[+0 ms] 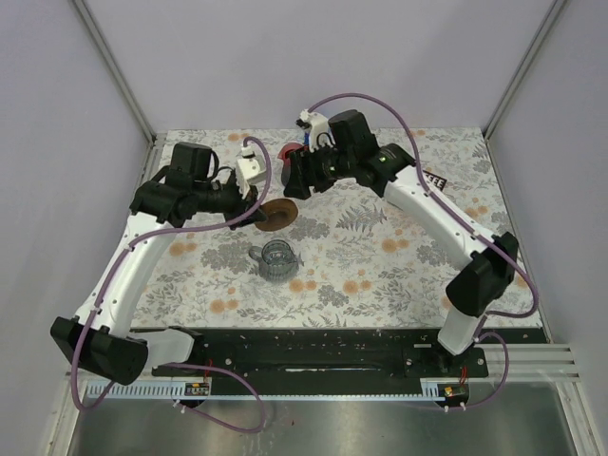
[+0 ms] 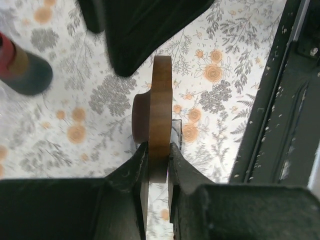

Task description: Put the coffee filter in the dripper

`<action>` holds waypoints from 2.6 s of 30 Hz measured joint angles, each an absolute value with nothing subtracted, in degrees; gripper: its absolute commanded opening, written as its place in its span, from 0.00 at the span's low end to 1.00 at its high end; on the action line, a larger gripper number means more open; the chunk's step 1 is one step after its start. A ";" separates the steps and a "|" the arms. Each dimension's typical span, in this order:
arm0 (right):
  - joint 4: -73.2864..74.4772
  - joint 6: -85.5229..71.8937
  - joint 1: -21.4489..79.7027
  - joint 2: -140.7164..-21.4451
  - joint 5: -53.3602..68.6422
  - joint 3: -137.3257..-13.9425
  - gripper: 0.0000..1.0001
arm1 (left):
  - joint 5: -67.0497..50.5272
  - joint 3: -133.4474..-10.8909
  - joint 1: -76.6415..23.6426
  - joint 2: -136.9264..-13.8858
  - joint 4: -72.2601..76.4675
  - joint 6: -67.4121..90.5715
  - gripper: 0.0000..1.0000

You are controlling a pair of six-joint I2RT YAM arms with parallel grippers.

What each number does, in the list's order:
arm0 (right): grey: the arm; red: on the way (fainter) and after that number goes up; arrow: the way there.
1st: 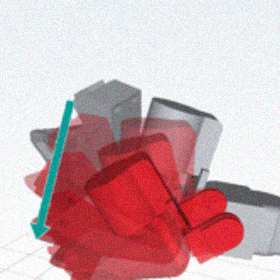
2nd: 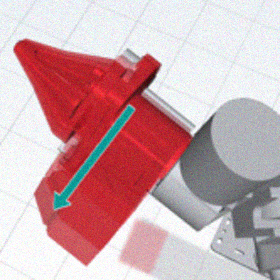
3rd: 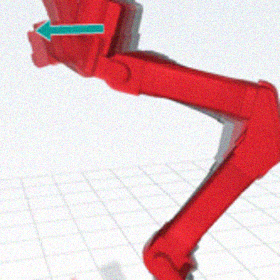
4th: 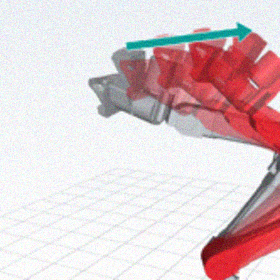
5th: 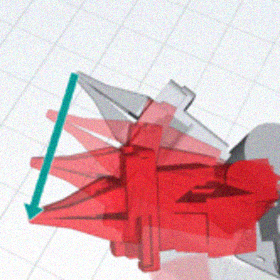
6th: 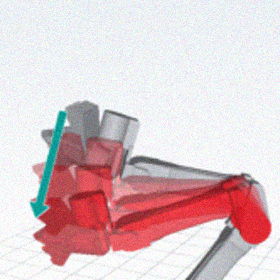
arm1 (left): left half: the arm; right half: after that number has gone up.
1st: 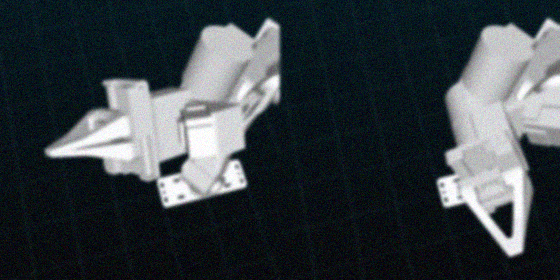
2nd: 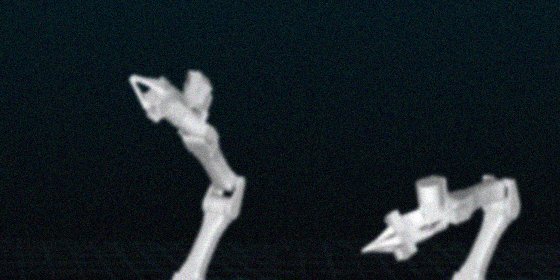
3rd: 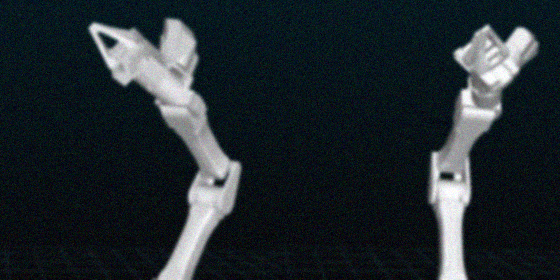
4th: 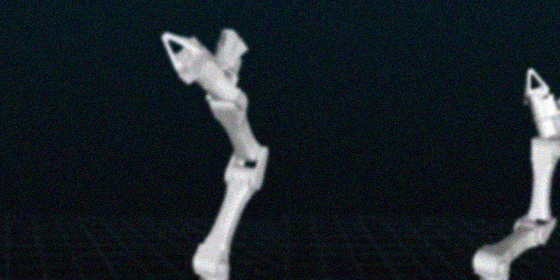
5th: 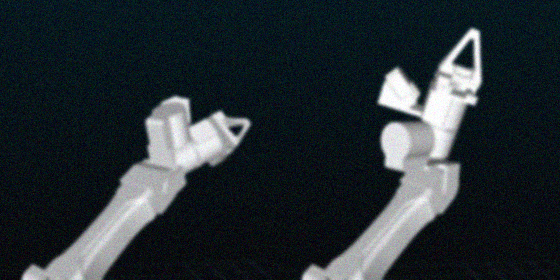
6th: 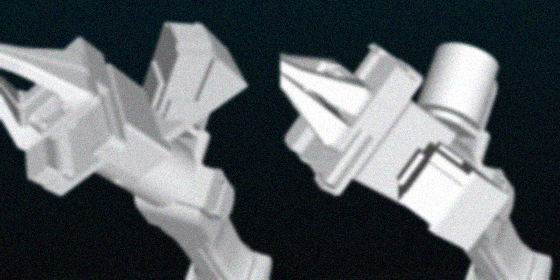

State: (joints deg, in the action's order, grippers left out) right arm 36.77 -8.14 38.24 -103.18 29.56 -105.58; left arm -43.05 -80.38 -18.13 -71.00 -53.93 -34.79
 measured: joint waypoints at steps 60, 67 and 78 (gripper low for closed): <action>50.96 -1.26 49.71 -117.27 7.66 -109.19 0.05 | -47.18 -70.63 10.96 -71.61 -43.18 -2.13 0.75; 53.69 -0.91 50.00 -122.34 7.77 -114.89 0.18 | -47.09 -70.63 11.14 -71.61 -43.11 -2.85 0.75; 59.72 1.91 51.13 -126.34 7.77 -118.91 0.63 | -47.20 -70.63 11.49 -71.61 -43.09 -3.25 0.75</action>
State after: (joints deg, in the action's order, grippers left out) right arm 59.72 1.91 51.13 -126.34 7.77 -118.91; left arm -47.20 -70.63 11.49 -71.61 -43.09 -3.25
